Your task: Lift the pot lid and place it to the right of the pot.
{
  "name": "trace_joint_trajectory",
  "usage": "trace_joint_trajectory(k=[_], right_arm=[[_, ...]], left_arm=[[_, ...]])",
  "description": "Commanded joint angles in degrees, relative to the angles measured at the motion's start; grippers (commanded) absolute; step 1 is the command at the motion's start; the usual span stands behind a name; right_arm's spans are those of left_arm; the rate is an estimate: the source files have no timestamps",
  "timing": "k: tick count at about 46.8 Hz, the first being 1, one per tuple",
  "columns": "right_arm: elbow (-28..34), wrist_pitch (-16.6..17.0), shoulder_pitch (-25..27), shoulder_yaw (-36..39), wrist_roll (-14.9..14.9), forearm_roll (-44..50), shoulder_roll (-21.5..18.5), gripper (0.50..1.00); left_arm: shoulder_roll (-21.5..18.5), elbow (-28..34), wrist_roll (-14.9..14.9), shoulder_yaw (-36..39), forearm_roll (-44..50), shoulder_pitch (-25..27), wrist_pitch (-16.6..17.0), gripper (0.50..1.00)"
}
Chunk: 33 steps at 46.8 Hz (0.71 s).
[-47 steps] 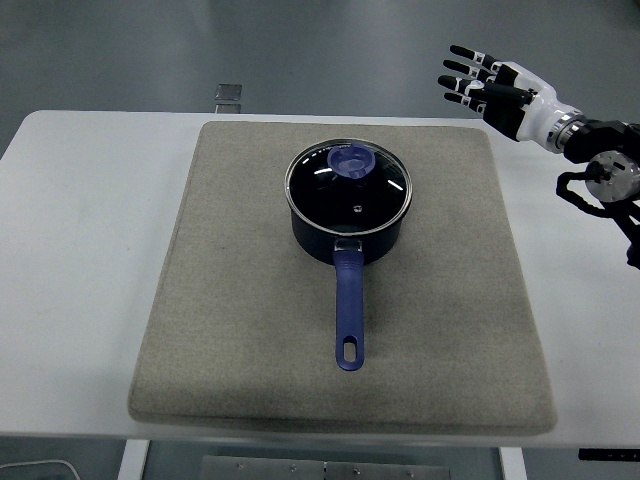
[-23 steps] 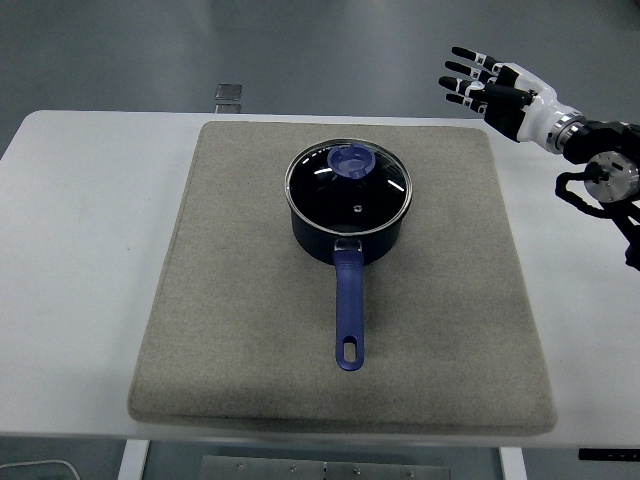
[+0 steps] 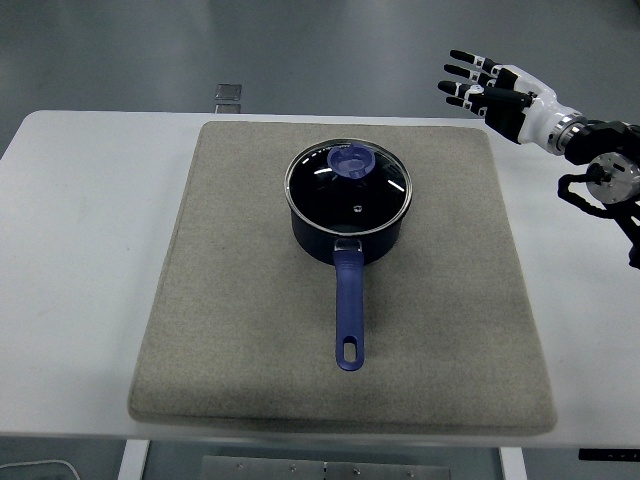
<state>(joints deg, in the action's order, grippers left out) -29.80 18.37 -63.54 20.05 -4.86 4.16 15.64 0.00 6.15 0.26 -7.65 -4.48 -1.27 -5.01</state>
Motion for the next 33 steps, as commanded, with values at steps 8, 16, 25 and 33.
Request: trace_joint_trajectory(k=[8,16,25,33], right_arm=[[-0.52,0.09,-1.23,-0.19,-2.43,4.71,0.8,0.934],[-1.67,1.49,-2.2,-0.8,-2.43,7.35,1.76,0.934],[-2.02,2.9,-3.08,-1.15,-2.52,12.18,2.82,0.932],[-2.37,4.04,-3.87,-1.24,-3.66,19.03,2.82,0.93]], left_arm=[[0.0,0.0,0.0,0.0,0.0,0.04,0.0,1.0],[0.0,0.0,0.0,-0.09,0.0,0.04,0.0,1.0],[0.0,0.0,0.0,-0.09,0.0,0.04,0.0,1.0],[0.0,0.0,0.0,0.0,0.0,-0.05,0.0,1.0]])
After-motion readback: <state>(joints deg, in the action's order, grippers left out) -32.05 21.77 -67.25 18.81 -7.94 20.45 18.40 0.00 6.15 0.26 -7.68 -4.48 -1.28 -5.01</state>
